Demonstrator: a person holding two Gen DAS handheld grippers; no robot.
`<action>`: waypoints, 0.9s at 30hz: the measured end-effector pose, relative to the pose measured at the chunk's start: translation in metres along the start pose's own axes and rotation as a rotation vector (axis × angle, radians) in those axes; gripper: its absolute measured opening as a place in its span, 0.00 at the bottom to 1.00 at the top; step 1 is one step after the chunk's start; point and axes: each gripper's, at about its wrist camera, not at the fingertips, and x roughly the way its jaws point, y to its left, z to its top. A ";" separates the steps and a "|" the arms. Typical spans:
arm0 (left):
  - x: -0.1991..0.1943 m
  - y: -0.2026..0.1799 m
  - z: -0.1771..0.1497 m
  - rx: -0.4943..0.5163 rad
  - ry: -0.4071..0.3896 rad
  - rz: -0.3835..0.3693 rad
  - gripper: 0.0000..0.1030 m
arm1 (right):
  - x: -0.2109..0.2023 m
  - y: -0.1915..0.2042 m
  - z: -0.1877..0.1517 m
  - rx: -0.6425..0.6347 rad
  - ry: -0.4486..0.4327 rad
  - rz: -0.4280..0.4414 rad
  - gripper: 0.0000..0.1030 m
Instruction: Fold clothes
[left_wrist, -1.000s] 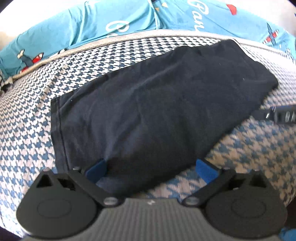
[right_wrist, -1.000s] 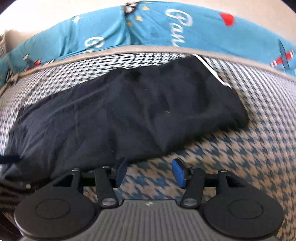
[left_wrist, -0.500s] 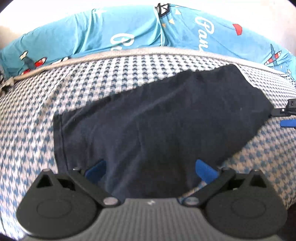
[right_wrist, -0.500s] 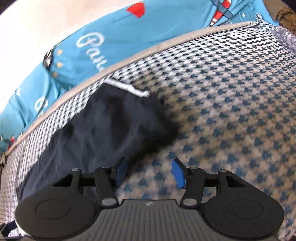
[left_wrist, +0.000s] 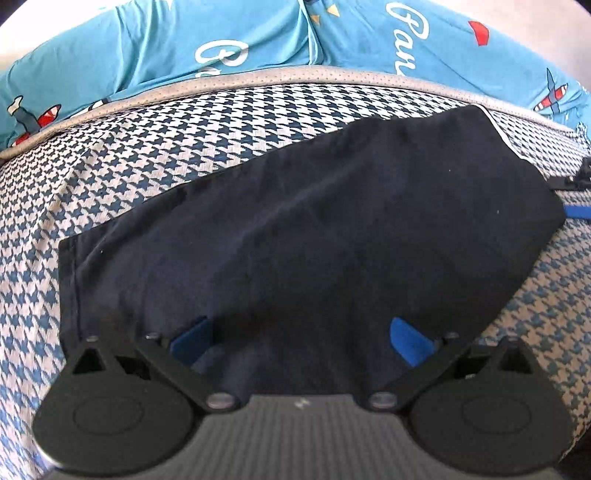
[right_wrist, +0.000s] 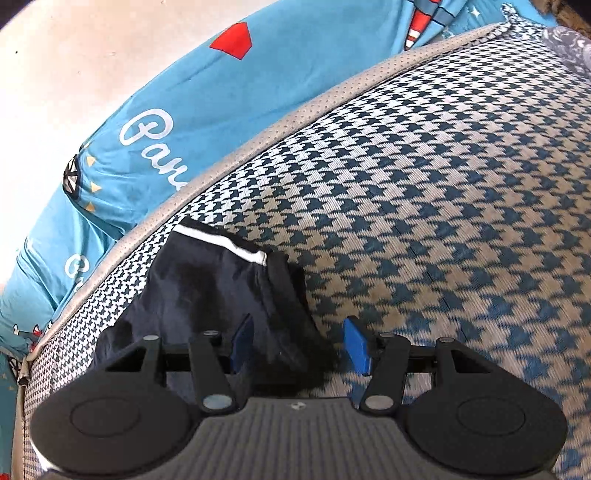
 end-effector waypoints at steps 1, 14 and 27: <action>0.000 -0.001 -0.001 0.005 0.000 -0.001 1.00 | 0.003 -0.002 0.003 0.002 -0.003 0.004 0.51; 0.004 -0.006 -0.001 0.034 0.002 0.009 1.00 | 0.039 0.007 0.019 -0.085 -0.028 0.095 0.52; 0.005 -0.010 -0.002 0.051 -0.007 0.016 1.00 | 0.045 0.019 0.017 -0.141 -0.068 0.083 0.15</action>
